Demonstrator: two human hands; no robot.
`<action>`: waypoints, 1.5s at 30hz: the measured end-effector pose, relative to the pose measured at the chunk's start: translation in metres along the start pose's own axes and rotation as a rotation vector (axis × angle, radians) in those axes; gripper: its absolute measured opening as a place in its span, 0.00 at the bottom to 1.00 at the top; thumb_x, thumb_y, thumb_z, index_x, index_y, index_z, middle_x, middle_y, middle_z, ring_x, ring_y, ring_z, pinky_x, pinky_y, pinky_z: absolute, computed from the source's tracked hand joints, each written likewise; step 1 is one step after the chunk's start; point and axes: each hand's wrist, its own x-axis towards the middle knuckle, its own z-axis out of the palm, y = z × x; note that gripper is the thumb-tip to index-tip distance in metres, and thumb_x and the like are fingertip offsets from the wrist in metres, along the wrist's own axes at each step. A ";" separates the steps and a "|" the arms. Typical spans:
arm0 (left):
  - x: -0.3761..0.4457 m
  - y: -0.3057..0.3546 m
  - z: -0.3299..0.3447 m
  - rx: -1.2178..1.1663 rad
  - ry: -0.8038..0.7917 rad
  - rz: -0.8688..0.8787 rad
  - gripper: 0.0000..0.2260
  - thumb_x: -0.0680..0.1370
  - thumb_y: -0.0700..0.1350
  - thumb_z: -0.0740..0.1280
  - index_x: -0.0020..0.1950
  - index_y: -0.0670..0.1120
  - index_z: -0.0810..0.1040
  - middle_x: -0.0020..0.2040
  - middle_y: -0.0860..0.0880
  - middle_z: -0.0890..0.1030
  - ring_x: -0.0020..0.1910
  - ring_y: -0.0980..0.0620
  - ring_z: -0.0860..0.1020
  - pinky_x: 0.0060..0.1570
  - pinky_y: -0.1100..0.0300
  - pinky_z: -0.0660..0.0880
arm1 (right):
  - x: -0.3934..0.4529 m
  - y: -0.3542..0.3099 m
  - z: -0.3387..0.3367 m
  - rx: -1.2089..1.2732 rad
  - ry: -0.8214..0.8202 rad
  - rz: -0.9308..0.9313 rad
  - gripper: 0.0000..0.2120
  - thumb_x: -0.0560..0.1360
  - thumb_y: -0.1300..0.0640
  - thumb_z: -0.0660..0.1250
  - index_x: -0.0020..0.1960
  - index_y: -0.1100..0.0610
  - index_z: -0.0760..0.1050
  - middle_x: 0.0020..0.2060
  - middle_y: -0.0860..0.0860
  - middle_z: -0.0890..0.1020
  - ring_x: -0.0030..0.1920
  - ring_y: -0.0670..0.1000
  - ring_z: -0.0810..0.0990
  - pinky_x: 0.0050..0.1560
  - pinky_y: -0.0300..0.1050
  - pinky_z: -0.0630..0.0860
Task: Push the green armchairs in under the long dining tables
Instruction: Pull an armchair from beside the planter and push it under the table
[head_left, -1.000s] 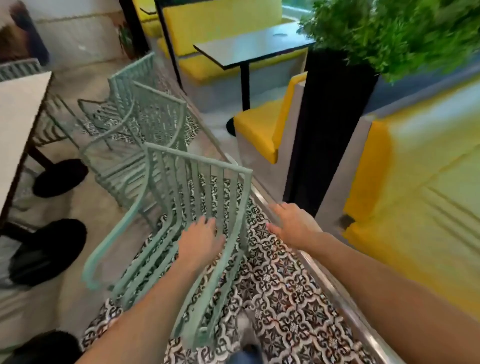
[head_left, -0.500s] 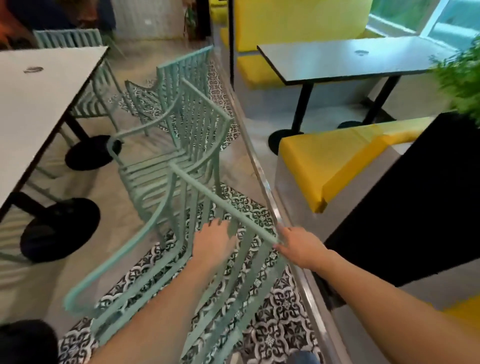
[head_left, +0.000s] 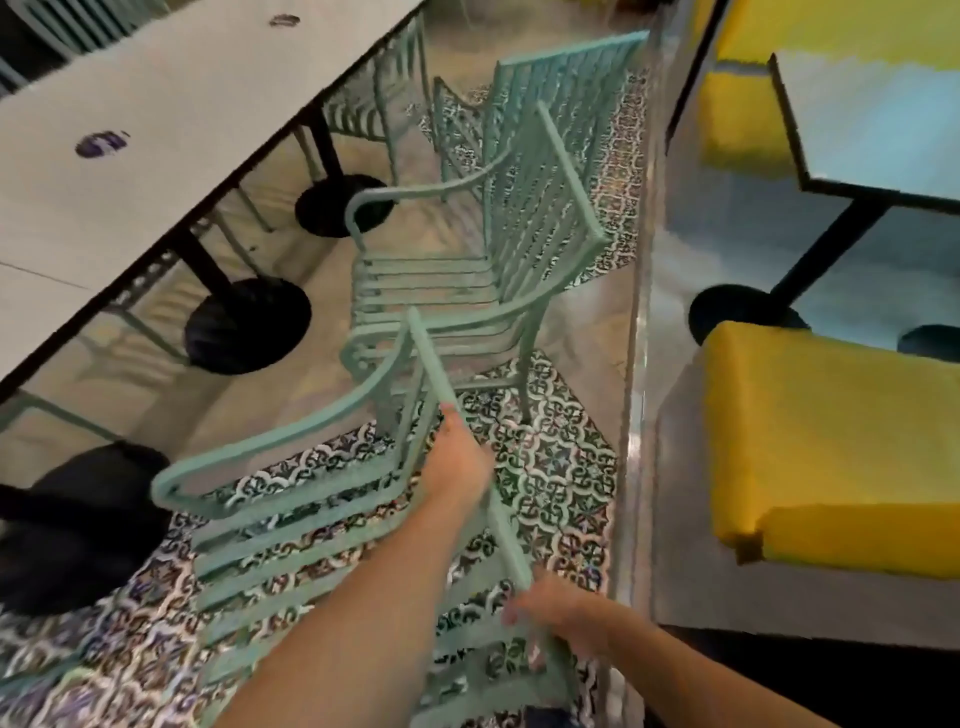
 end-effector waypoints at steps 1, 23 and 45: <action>0.002 0.001 0.003 0.007 0.019 -0.026 0.35 0.79 0.46 0.66 0.79 0.45 0.48 0.60 0.43 0.78 0.49 0.46 0.78 0.40 0.55 0.72 | 0.004 -0.001 -0.001 -0.002 -0.010 0.025 0.13 0.68 0.64 0.69 0.49 0.53 0.70 0.43 0.54 0.76 0.42 0.51 0.75 0.38 0.43 0.75; -0.037 -0.122 -0.018 -0.011 0.068 -0.091 0.31 0.77 0.39 0.64 0.77 0.52 0.55 0.43 0.46 0.79 0.39 0.46 0.82 0.38 0.49 0.82 | 0.013 0.026 0.153 -0.024 -0.258 0.030 0.30 0.58 0.53 0.78 0.58 0.58 0.76 0.51 0.54 0.83 0.53 0.55 0.81 0.58 0.55 0.77; -0.188 -0.192 -0.055 -1.430 -0.075 -0.771 0.23 0.82 0.54 0.60 0.52 0.33 0.78 0.42 0.37 0.83 0.38 0.43 0.82 0.34 0.55 0.79 | 0.005 -0.152 0.101 0.039 -0.206 -0.204 0.25 0.79 0.51 0.63 0.74 0.55 0.61 0.72 0.60 0.63 0.66 0.62 0.70 0.58 0.64 0.75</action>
